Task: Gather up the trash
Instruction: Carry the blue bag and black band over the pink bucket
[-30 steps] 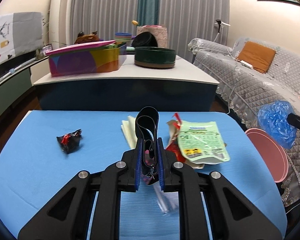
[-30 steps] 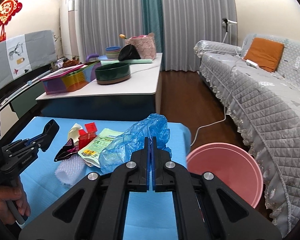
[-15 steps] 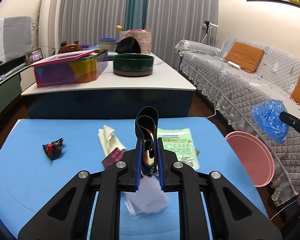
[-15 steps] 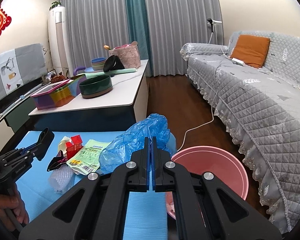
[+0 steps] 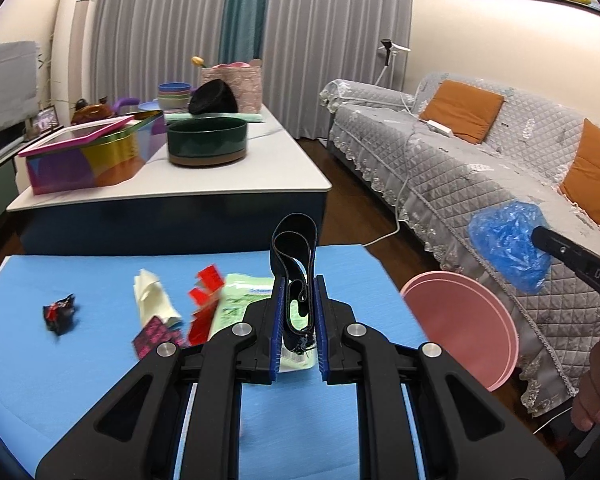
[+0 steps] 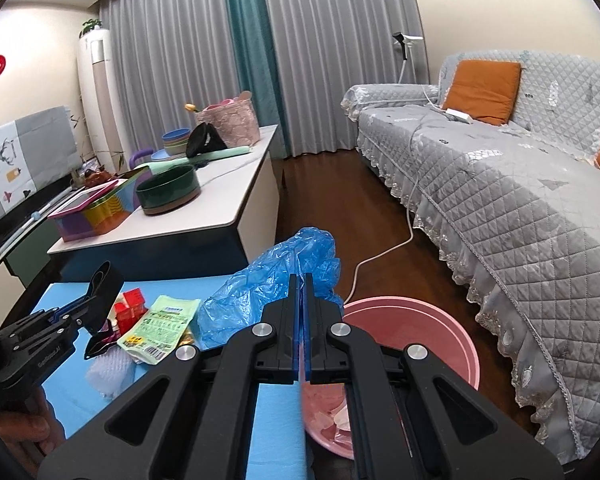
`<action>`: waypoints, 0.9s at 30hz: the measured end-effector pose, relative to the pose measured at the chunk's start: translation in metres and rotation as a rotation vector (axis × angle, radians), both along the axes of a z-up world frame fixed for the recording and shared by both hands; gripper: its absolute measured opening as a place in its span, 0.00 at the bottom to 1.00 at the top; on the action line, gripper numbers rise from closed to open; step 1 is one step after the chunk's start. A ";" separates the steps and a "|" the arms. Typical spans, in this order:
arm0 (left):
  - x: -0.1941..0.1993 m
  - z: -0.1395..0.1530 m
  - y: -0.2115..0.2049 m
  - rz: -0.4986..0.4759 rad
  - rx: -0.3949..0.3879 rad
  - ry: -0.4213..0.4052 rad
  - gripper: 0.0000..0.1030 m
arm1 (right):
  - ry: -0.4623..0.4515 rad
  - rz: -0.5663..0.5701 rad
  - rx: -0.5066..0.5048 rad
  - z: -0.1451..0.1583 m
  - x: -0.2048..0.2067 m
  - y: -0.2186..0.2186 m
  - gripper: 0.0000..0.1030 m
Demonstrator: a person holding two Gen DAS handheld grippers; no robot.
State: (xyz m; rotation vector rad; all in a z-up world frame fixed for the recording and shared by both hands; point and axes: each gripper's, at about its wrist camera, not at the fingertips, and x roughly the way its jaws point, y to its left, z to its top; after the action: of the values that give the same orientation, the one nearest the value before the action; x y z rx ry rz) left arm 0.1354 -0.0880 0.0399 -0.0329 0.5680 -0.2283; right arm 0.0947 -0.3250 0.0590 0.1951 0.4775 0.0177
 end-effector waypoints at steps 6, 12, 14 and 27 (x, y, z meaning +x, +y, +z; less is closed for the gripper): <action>0.007 0.002 -0.020 -0.033 -0.001 -0.001 0.13 | 0.006 -0.023 -0.001 0.001 0.010 -0.016 0.01; 0.015 0.002 -0.039 -0.058 0.003 0.004 0.13 | 0.010 -0.068 0.006 0.003 0.018 -0.038 0.01; 0.017 0.003 -0.046 -0.067 0.007 0.001 0.13 | 0.011 -0.081 0.017 0.003 0.019 -0.046 0.01; 0.025 -0.003 -0.090 -0.141 0.000 0.010 0.13 | 0.050 -0.126 0.014 -0.009 0.024 -0.071 0.01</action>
State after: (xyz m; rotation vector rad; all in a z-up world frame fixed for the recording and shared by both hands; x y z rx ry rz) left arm 0.1601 -0.1779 0.0373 0.0063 0.5809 -0.3655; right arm 0.1189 -0.3964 0.0496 0.2398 0.5139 -0.1071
